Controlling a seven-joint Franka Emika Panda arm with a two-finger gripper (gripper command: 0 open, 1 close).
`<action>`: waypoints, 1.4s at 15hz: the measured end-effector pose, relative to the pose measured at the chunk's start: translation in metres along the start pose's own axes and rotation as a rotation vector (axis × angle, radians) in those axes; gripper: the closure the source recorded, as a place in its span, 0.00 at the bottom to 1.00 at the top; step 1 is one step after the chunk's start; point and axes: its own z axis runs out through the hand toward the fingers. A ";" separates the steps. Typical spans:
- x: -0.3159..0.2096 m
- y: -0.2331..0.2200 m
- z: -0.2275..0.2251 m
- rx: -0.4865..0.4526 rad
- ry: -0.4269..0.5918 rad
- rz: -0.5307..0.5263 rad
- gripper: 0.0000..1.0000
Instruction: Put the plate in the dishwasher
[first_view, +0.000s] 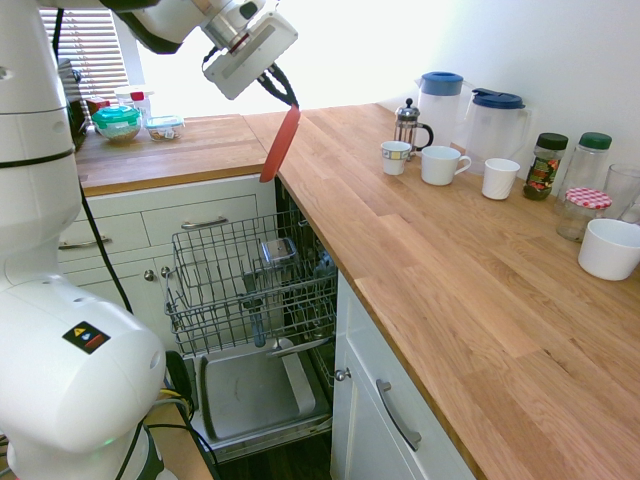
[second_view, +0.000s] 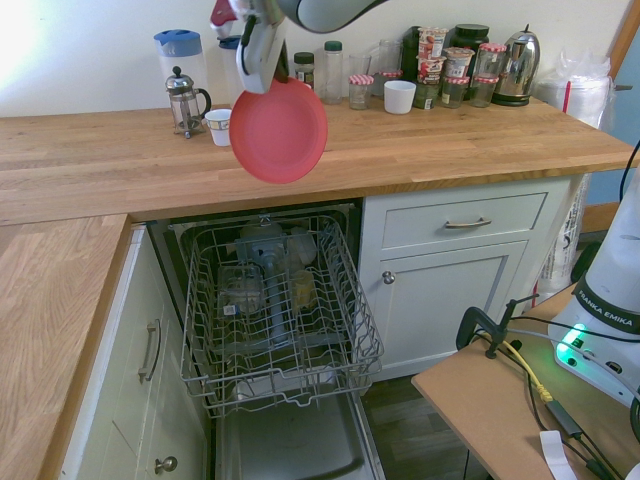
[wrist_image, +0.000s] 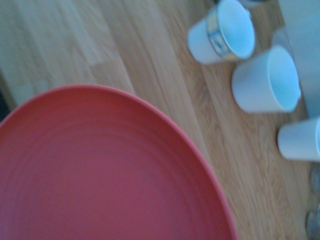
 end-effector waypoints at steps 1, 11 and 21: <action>-0.012 -0.030 -0.008 -0.010 0.039 -0.064 1.00; -0.113 -0.188 0.018 -0.248 0.171 -0.233 1.00; -0.143 -0.214 0.040 -0.406 0.249 -0.144 1.00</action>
